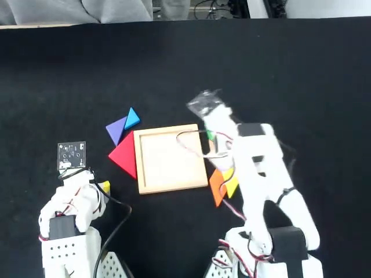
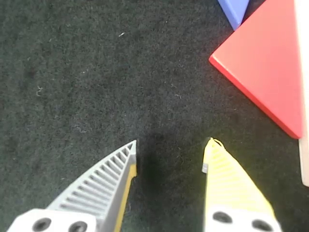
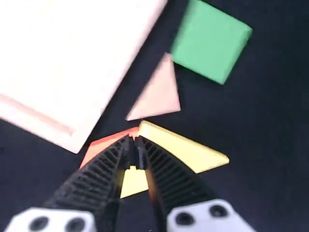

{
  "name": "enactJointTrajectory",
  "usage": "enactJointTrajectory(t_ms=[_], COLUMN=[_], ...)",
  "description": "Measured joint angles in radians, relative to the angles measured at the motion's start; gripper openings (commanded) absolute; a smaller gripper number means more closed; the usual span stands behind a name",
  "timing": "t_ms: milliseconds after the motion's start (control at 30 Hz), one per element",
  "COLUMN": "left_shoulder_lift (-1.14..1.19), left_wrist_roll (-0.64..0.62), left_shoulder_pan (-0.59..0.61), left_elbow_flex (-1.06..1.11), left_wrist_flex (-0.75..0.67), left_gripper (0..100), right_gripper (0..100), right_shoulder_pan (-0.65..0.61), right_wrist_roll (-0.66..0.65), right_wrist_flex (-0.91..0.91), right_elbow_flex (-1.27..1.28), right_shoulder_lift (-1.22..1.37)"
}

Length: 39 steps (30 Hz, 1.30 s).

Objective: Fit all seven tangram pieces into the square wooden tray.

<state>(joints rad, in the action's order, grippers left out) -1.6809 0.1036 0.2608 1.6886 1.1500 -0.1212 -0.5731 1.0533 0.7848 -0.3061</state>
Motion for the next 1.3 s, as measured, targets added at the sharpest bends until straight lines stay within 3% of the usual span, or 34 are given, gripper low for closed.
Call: enactJointTrajectory(t_ms=[500, 1100, 1300], left_shoulder_lift=[0.0, 0.0, 0.0], left_wrist_roll=[0.0, 0.0, 0.0], left_shoulder_pan=[0.0, 0.0, 0.0], left_elbow_flex=[0.0, 0.0, 0.0], left_wrist_flex=[0.0, 0.0, 0.0], left_gripper=[23, 23, 23], right_gripper=[1.1, 1.1, 1.1], right_shoulder_pan=[-0.041, 0.307, 0.46], right_wrist_roll=[0.06, -0.037, -0.048], right_wrist_flex=[-0.002, -0.161, -0.138], right_elbow_flex=[-0.023, -0.049, -0.13], right_shoulder_lift=[0.181, 0.213, 0.213])
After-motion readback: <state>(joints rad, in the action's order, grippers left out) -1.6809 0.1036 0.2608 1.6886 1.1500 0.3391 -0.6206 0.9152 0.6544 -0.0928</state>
